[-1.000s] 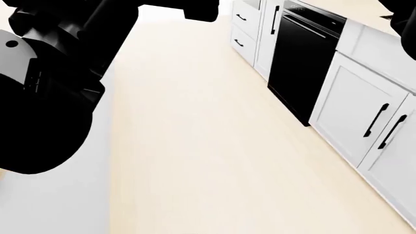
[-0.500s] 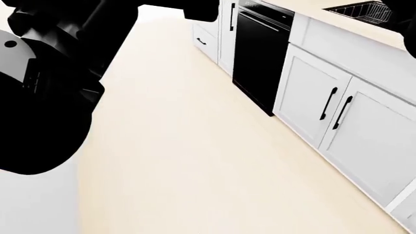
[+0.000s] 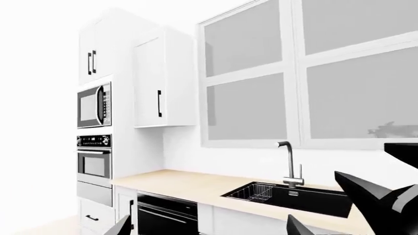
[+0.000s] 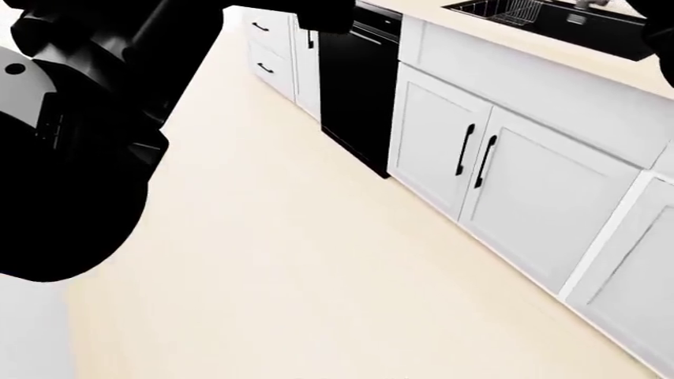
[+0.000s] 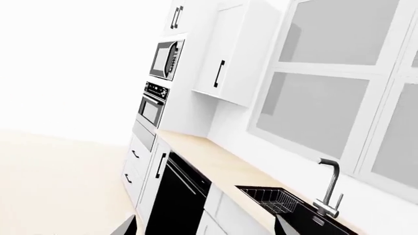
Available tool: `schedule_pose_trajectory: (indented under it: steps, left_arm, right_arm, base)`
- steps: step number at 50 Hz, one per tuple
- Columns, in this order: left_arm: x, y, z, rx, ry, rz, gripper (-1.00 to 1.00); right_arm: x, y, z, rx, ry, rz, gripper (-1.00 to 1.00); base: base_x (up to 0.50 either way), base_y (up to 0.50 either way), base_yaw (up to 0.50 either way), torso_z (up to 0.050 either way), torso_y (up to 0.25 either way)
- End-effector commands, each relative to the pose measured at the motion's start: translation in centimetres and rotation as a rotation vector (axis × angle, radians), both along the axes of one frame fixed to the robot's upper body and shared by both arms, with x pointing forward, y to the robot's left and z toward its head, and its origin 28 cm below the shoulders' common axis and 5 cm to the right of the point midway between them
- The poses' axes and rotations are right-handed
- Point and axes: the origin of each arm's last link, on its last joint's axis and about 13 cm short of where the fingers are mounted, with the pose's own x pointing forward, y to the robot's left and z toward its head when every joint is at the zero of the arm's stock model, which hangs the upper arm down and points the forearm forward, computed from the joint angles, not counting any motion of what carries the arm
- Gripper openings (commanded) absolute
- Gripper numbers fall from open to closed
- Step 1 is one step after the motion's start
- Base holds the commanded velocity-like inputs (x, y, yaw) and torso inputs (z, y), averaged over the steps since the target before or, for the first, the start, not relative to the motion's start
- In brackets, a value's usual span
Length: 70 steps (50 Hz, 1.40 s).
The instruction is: Move the drinks to the dining counter.
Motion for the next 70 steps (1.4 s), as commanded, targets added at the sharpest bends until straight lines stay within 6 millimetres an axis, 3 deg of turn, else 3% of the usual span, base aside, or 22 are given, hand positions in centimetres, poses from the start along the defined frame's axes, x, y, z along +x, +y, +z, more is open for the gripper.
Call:
schedule_pose_trajectory:
  steps: [1, 70]
  left_arm:
    - [-0.02, 0.04, 0.03, -0.001, -0.001, 0.002, 1.0]
    - [-0.06, 0.08, 0.09, -0.004, -0.002, 0.005, 1.0]
  right_arm:
    - [-0.04, 0.02, 0.05, -0.001, -0.002, 0.003, 1.0]
    - [-0.53, -0.46, 0.45, 0.011, -0.016, -0.014, 1.0]
  base:
    - [-0.05, -0.07, -0.5, 0.0, 0.0]
    - [-0.06, -0.06, -0.5, 0.0, 0.0]
